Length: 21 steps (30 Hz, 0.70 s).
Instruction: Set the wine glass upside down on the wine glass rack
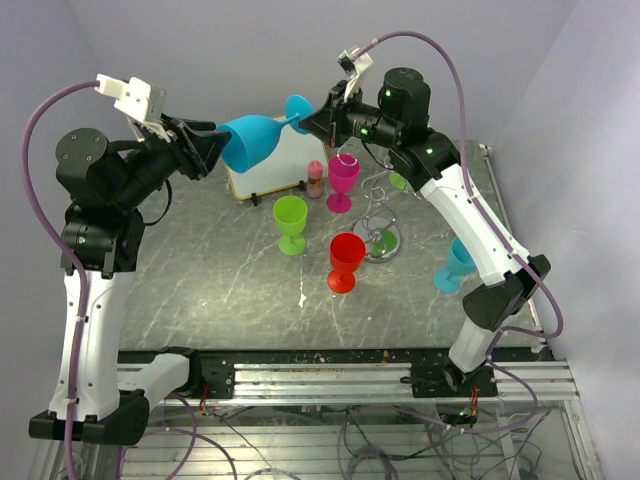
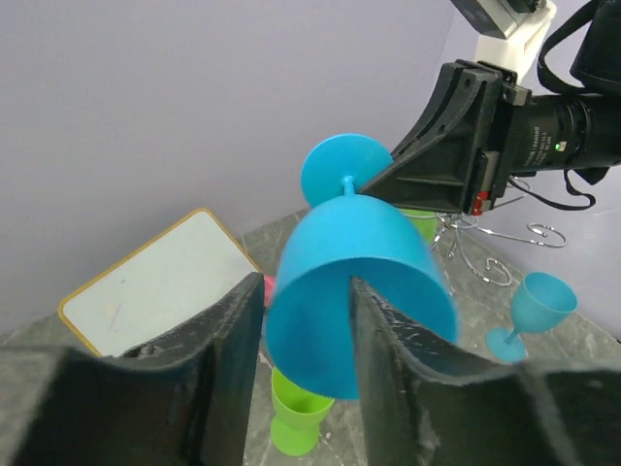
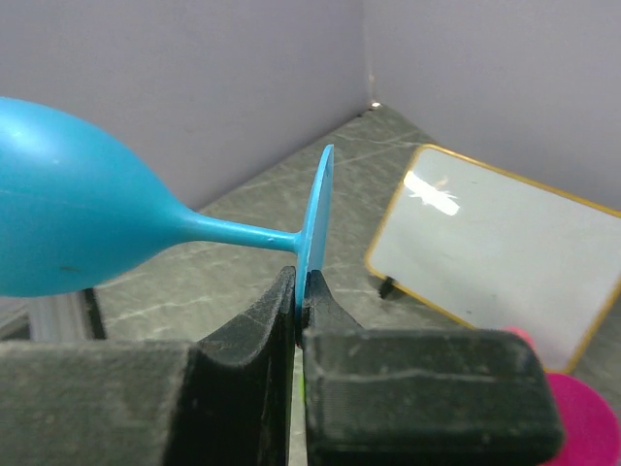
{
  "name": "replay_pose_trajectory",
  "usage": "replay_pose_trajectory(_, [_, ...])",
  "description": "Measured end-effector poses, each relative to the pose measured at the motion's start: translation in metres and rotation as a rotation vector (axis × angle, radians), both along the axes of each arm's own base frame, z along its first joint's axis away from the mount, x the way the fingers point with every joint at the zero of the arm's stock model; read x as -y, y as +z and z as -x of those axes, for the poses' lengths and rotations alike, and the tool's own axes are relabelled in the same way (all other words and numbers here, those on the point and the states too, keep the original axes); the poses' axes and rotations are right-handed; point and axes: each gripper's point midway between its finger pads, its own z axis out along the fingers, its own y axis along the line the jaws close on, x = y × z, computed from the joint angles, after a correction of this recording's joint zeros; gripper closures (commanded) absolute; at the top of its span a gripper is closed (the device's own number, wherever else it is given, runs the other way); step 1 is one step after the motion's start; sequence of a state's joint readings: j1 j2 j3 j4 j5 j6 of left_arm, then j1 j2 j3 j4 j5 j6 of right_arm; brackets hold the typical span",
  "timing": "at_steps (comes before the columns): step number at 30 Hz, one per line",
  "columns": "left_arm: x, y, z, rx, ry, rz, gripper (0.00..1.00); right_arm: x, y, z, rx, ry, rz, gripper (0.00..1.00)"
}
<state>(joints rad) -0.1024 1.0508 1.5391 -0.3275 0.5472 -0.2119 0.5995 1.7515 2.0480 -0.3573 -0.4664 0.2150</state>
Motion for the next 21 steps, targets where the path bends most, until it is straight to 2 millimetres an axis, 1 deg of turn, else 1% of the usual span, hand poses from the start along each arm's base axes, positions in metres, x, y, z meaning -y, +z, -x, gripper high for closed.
replay_pose_trajectory(3, [-0.004, -0.002, 0.005, 0.016, 0.02, -0.035, 0.13, 0.007, -0.009, -0.011, 0.039, -0.055, 0.057, 1.0])
replay_pose_trajectory(5, [-0.009, -0.004, 0.009, 0.026, 0.047, -0.066, 0.06, 0.013, -0.015, -0.019, 0.071, -0.094, 0.102, 1.0])
replay_pose_trajectory(6, [-0.013, -0.005, 0.011, 0.029, 0.063, -0.079, 0.04, 0.016, -0.017, -0.022, 0.086, -0.11, 0.123, 1.0])
replay_pose_trajectory(8, [-0.019, -0.007, 0.016, 0.035, 0.097, -0.107, 0.03, 0.026, -0.023, -0.033, 0.14, -0.167, 0.193, 1.0])
replay_pose_trajectory(9, [-0.023, -0.007, 0.019, 0.04, 0.115, -0.122, 0.03, 0.028, -0.023, -0.034, 0.148, -0.176, 0.202, 1.0])
replay_pose_trajectory(12, [-0.03, -0.013, 0.026, 0.05, 0.147, -0.162, 0.03, 0.044, -0.026, -0.048, 0.217, -0.258, 0.29, 1.0])
replay_pose_trajectory(18, [-0.034, -0.032, 0.032, 0.041, 0.156, -0.225, 0.05, 0.074, -0.019, -0.066, 0.338, -0.393, 0.445, 1.0])
replay_pose_trajectory(21, [-0.035, -0.037, 0.032, 0.043, 0.158, -0.248, 0.05, 0.087, -0.019, -0.072, 0.386, -0.447, 0.527, 1.0])
